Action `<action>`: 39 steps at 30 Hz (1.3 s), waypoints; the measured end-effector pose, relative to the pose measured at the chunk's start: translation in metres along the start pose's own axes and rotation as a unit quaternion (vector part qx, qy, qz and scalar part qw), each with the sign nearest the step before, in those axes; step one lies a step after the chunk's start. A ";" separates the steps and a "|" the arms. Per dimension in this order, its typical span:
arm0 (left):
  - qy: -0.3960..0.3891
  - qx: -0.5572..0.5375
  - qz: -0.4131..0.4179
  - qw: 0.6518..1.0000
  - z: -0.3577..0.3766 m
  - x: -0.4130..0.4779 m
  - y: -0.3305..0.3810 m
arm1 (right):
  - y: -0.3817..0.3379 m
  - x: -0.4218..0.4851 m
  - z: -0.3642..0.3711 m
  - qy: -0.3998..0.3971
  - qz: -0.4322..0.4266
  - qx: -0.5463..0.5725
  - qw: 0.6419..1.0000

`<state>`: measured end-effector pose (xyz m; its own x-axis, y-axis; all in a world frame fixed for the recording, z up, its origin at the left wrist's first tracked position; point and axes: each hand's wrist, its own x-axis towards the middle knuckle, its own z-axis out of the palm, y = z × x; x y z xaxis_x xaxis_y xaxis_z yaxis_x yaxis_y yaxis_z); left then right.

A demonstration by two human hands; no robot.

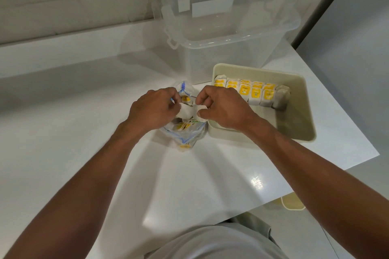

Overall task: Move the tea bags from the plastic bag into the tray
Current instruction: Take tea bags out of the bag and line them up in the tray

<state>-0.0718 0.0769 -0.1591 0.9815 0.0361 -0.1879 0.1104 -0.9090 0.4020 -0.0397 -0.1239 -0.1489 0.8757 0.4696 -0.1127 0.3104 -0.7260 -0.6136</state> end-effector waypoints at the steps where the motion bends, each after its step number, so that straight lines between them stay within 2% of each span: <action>1: 0.003 -0.022 -0.002 1.000 -0.002 -0.001 -0.001 | -0.001 0.000 0.000 0.000 -0.003 -0.005 1.000; 6: 0.046 -0.091 -0.013 0.995 -0.011 -0.004 -0.004 | -0.004 0.000 -0.005 0.016 -0.018 -0.016 1.000; 9: 0.028 -0.143 -0.015 0.989 -0.015 -0.005 -0.003 | -0.007 0.002 -0.007 0.020 -0.025 -0.009 0.999; 14: 0.016 -0.104 0.036 0.994 -0.019 -0.003 -0.005 | -0.010 0.006 -0.007 0.014 0.007 0.036 0.999; 19: 0.003 -0.082 0.068 0.994 -0.021 -0.003 0.001 | -0.009 0.008 -0.007 0.021 -0.009 0.043 0.999; 22: -0.021 -0.122 0.046 0.991 -0.022 -0.005 0.004 | -0.007 0.008 -0.006 0.025 -0.024 0.019 0.999; 25: -0.004 -0.151 0.030 0.988 -0.023 -0.008 0.005 | -0.004 0.007 -0.007 0.024 -0.039 0.029 0.999; 27: 0.015 -0.141 0.055 0.988 -0.022 -0.007 0.002 | -0.007 0.004 -0.011 -0.007 -0.054 0.045 0.997; 31: 0.033 -0.060 0.079 0.994 -0.021 -0.007 0.000 | -0.018 0.000 -0.017 -0.163 -0.025 0.163 0.973; 33: -0.009 -0.124 0.081 0.989 -0.025 -0.008 0.002 | -0.017 0.003 -0.012 -0.126 -0.009 0.193 0.973; 35: -0.077 -0.232 0.085 0.966 -0.032 -0.011 0.004 | -0.014 0.008 -0.008 -0.042 0.006 0.164 0.986; 36: -0.095 -0.265 0.089 0.955 -0.034 -0.011 0.003 | -0.012 0.010 -0.007 -0.027 0.011 0.165 0.986; 39: -0.078 -0.241 0.081 0.964 -0.034 -0.005 -0.003 | -0.011 0.009 -0.009 -0.057 0.010 0.208 0.976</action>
<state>-0.0714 0.0937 -0.1285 0.9605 -0.1876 -0.2055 0.0544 -0.5977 0.7998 -0.0321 -0.1162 -0.1359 0.8258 0.5272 -0.2005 0.0944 -0.4796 -0.8724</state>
